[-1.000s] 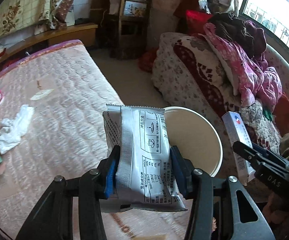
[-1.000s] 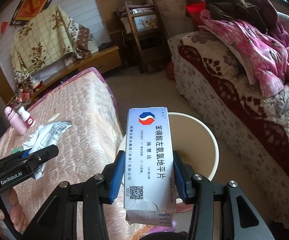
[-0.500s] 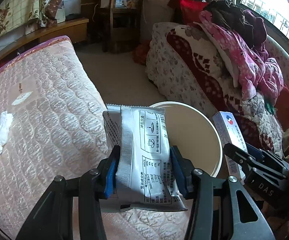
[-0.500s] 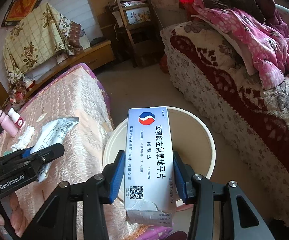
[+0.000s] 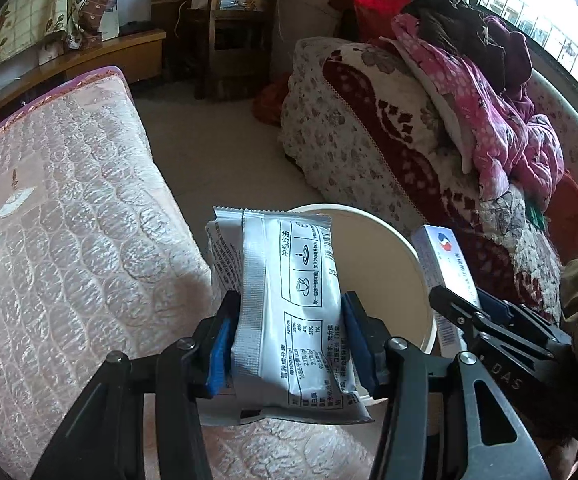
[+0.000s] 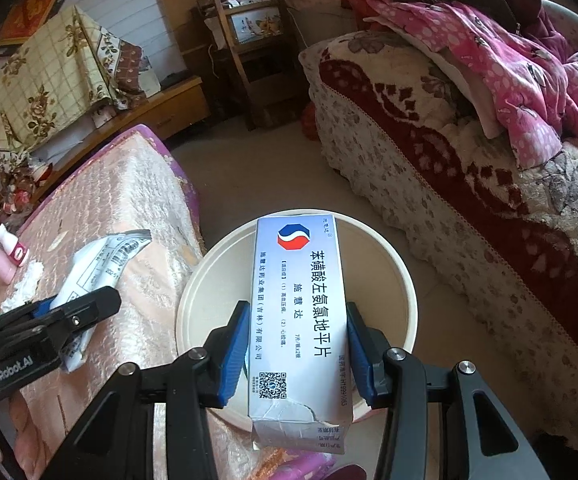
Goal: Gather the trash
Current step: 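Open both tools to drop the packet and pill box into the bucket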
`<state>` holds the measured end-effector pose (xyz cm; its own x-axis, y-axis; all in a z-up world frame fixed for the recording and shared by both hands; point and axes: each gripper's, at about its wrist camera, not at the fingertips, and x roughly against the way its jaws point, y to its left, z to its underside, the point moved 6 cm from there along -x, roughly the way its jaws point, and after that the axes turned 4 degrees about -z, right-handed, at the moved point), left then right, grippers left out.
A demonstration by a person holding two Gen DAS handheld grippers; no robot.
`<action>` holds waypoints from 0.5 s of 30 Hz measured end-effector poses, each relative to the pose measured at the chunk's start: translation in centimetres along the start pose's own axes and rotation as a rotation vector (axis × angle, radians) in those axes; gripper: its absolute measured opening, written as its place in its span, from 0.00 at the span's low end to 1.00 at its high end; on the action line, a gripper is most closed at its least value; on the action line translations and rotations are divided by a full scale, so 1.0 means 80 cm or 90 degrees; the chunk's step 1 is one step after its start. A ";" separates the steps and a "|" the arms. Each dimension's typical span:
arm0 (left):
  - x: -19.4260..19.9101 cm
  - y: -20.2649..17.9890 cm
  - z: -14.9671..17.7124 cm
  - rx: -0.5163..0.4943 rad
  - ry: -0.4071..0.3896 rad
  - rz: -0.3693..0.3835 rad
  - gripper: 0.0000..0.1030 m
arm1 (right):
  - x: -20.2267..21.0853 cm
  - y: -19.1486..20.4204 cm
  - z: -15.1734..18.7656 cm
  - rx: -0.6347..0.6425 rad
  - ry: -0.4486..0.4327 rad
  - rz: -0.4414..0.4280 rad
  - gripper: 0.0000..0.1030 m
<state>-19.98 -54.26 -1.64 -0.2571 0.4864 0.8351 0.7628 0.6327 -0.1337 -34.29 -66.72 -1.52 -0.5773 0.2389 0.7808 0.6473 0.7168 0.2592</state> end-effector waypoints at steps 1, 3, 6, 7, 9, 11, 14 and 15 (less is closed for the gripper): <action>-0.001 0.000 -0.001 0.001 0.000 0.001 0.54 | -0.002 0.000 -0.001 -0.002 -0.001 0.002 0.49; -0.004 -0.001 -0.003 0.007 0.001 0.010 0.55 | -0.007 0.001 -0.003 -0.003 -0.004 0.009 0.65; -0.006 -0.001 -0.005 0.014 0.006 0.022 0.63 | -0.006 0.001 -0.006 -0.004 -0.014 0.015 0.68; -0.005 0.001 -0.004 0.017 0.004 0.019 0.66 | -0.004 0.001 -0.007 -0.005 -0.018 0.014 0.68; -0.001 0.005 -0.003 0.019 0.000 0.013 0.66 | -0.001 0.000 -0.007 -0.005 -0.019 0.016 0.68; 0.004 0.009 -0.002 0.022 -0.004 0.011 0.66 | 0.003 -0.002 -0.006 -0.011 -0.021 0.016 0.68; 0.013 0.016 -0.001 0.023 -0.015 0.000 0.66 | 0.011 -0.003 -0.006 -0.014 -0.030 0.021 0.68; 0.017 0.019 0.000 0.023 -0.020 -0.004 0.66 | 0.014 -0.003 -0.005 -0.014 -0.033 0.023 0.68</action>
<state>-19.19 -52.64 -0.69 -0.2800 0.5006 0.8191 0.7391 0.6569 -0.1489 -34.85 -66.91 -0.48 -0.5776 0.2980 0.7600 0.6787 0.6926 0.2443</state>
